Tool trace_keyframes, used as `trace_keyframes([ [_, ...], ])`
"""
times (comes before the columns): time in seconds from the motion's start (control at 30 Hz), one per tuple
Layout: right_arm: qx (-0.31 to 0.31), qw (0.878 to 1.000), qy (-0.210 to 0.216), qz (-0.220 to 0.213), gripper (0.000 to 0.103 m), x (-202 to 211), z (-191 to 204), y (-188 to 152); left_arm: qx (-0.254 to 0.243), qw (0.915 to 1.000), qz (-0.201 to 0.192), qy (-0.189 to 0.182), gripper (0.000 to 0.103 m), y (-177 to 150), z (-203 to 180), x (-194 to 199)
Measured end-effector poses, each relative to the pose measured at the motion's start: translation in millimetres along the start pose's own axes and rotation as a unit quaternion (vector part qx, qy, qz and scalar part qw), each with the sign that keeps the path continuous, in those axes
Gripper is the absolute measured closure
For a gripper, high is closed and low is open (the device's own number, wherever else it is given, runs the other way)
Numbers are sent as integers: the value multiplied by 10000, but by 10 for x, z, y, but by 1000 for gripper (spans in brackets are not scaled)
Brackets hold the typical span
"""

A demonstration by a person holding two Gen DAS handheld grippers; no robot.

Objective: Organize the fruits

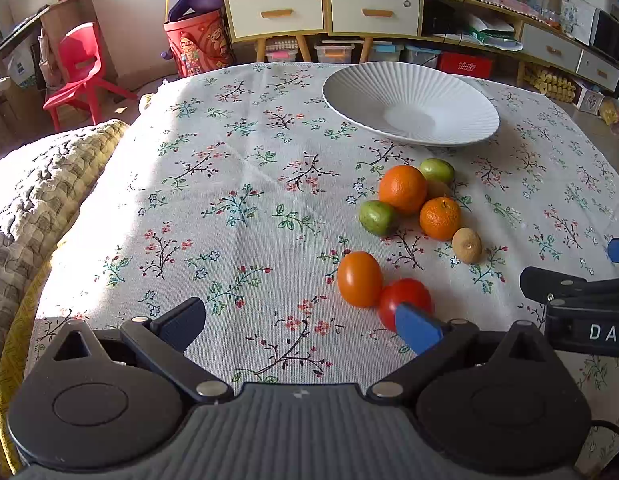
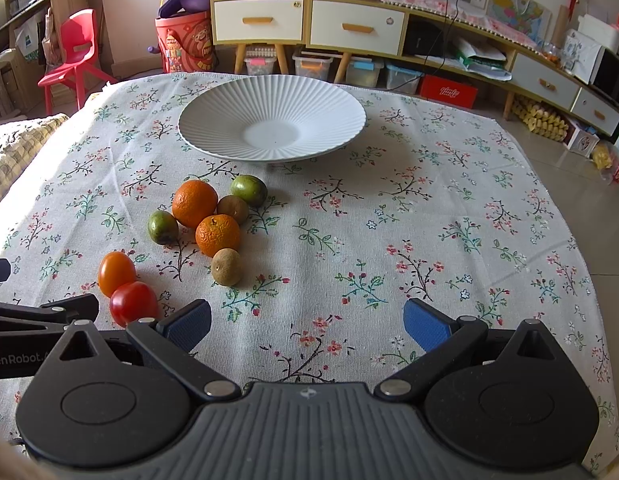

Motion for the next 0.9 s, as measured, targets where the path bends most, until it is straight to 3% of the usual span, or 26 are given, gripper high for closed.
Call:
trace_keyframes([
  [0.9,17,10000,0,-3,0,-22,1,-4,-4,10000,15,-64,11,-19,-11,-19],
])
Point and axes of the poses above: each gripper's, at about its wrist camera, not at the fingertips, and x roughly against the way its jaws point, z to its left, y to its top, the point moved 6 cm from there along -x, roughly the way its jaws point, and after that the axes turned 13 degrees about -y, right-handed, at the moved point
